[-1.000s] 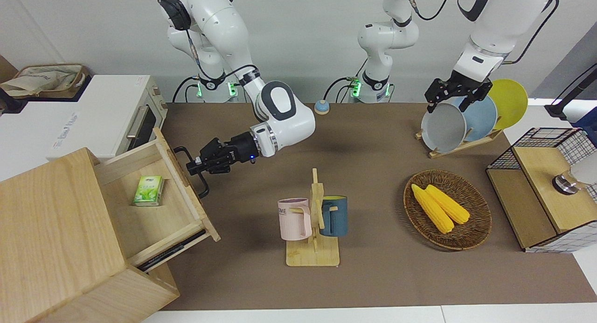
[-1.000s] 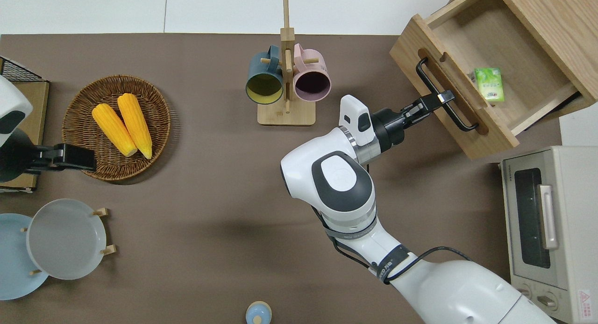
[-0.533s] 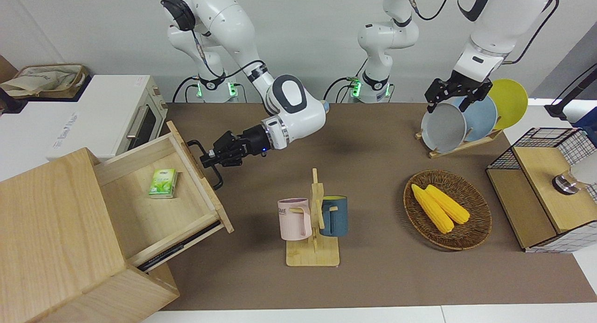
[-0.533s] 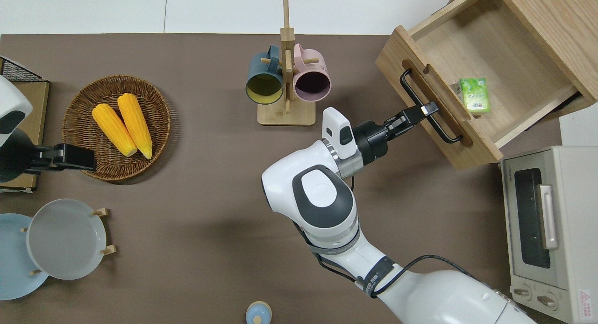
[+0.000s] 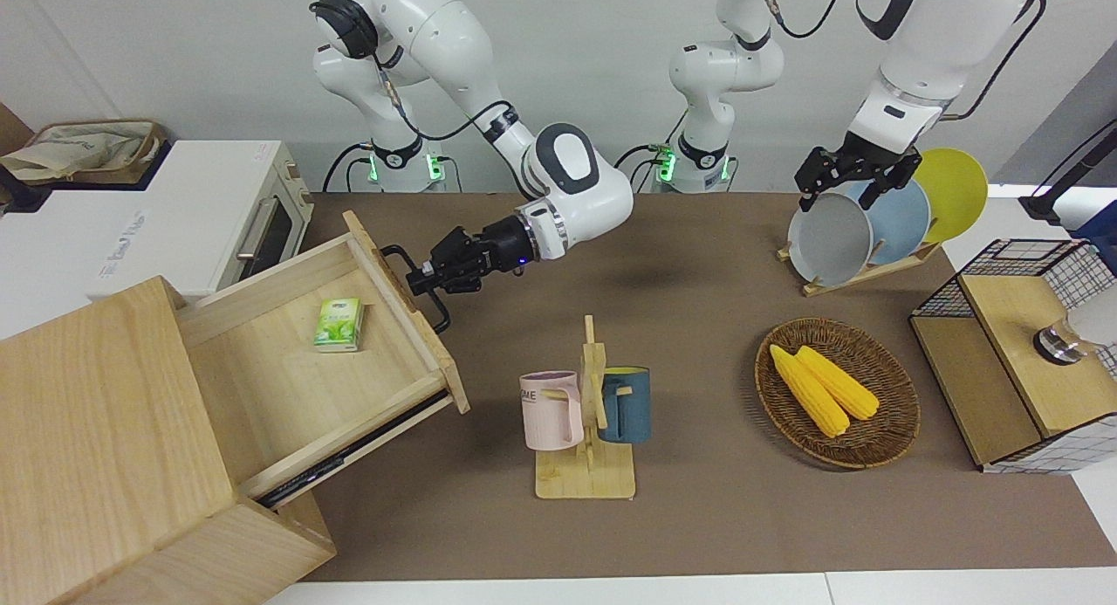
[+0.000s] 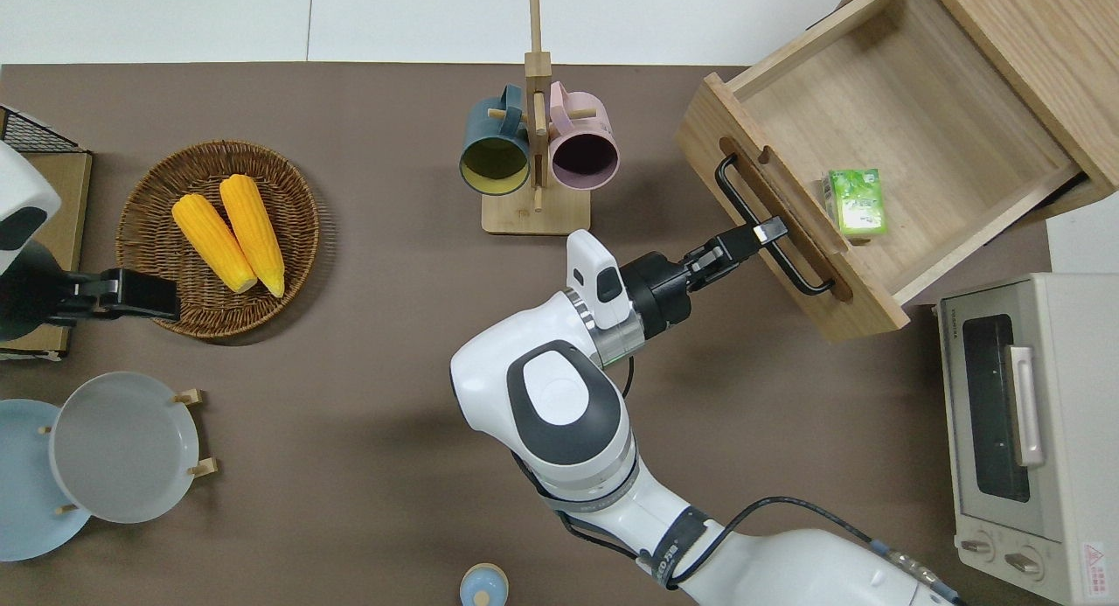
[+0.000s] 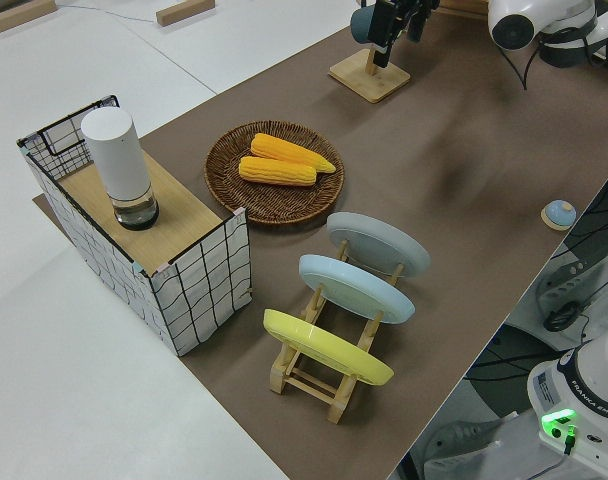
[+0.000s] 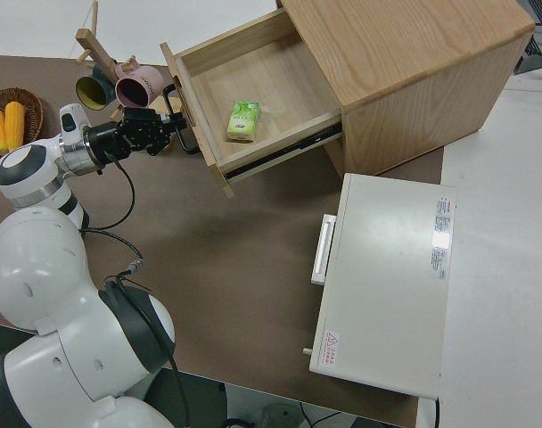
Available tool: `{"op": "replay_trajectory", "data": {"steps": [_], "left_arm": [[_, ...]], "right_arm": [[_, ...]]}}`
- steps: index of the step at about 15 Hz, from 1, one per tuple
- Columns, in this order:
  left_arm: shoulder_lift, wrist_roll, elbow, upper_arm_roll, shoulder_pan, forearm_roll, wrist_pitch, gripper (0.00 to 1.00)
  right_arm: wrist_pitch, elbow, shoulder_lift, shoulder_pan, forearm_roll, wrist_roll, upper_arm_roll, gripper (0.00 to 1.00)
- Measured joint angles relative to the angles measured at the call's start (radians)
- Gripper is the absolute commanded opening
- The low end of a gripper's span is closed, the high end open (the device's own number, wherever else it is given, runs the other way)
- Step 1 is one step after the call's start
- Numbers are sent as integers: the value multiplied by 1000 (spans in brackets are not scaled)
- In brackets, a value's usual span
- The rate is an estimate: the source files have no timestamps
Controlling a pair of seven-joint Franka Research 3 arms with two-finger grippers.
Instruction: Slide drawer open with right arm
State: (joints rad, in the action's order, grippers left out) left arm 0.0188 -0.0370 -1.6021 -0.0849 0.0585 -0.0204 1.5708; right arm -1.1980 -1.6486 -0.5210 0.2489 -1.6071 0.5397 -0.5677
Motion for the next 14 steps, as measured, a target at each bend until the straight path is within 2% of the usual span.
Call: {"op": "replay_trajectory", "data": {"steps": [9, 12, 13, 14], "left_arm": [[0, 0, 0, 0, 0, 0, 0, 998], [0, 0, 0, 0, 0, 0, 0, 998], [0, 0, 0, 0, 0, 0, 0, 995], [0, 0, 0, 0, 0, 0, 0, 998]], "right_arm": [[46, 18, -14, 8, 13, 0, -23, 4], [51, 26, -19, 8, 16, 0, -29, 244], [51, 27, -19, 8, 16, 0, -29, 396], [52, 28, -20, 8, 16, -1, -29, 623]]}}
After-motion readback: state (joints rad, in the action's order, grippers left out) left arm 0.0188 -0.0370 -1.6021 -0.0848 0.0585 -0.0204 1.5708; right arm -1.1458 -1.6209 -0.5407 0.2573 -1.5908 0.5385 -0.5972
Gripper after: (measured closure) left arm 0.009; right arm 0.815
